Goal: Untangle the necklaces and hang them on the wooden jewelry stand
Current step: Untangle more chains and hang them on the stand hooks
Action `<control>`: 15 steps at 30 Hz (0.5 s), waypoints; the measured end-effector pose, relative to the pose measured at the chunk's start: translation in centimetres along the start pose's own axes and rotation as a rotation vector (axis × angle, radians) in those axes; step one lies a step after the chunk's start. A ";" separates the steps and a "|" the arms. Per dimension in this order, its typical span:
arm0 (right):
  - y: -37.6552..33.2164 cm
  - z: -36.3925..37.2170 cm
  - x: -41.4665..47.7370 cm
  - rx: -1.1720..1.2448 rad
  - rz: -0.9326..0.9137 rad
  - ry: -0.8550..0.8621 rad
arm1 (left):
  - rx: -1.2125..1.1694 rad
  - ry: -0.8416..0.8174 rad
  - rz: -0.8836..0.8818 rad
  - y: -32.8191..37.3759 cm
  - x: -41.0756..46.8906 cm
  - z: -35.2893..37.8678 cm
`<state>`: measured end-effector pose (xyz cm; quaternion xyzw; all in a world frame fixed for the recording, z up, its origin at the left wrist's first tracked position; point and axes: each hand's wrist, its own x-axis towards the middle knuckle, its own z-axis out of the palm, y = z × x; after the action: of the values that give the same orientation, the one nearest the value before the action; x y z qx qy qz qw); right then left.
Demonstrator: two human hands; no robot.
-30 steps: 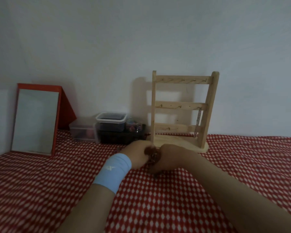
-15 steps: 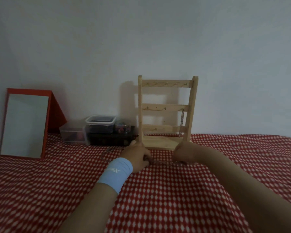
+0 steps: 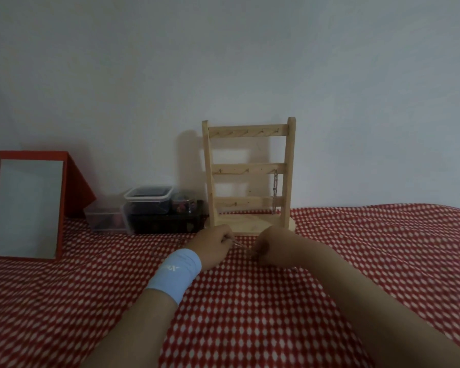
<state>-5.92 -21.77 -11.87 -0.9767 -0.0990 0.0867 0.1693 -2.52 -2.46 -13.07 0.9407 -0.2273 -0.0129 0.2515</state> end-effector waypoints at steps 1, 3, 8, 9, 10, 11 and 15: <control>0.5 0.0 0.0 0.044 -0.001 0.001 | -0.001 0.018 -0.028 -0.3 -0.1 -0.2; 1.1 0.0 0.1 0.147 -0.002 0.018 | 0.060 0.051 -0.064 -0.7 -0.2 -0.6; 1.7 0.1 0.3 0.328 -0.015 0.068 | 0.195 0.032 -0.140 -0.7 -0.5 -0.8; 1.9 0.0 0.3 0.342 -0.010 0.065 | 0.166 0.022 -0.159 -0.6 -0.4 -0.9; 1.9 0.0 0.2 0.349 -0.003 0.055 | 0.133 0.012 -0.175 -0.7 -0.4 -1.0; 2.0 0.0 0.2 0.341 0.010 0.048 | 0.108 0.006 -0.178 -0.7 -0.4 -1.2; 2.6 -0.3 0.0 0.076 0.128 0.114 | -0.040 -0.088 -0.111 -0.9 -0.2 -1.5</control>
<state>-5.48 -24.23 -12.52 -0.9773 -0.0231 0.0454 0.2056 -2.08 -0.96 -12.22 0.9452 -0.1852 -0.0729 0.2589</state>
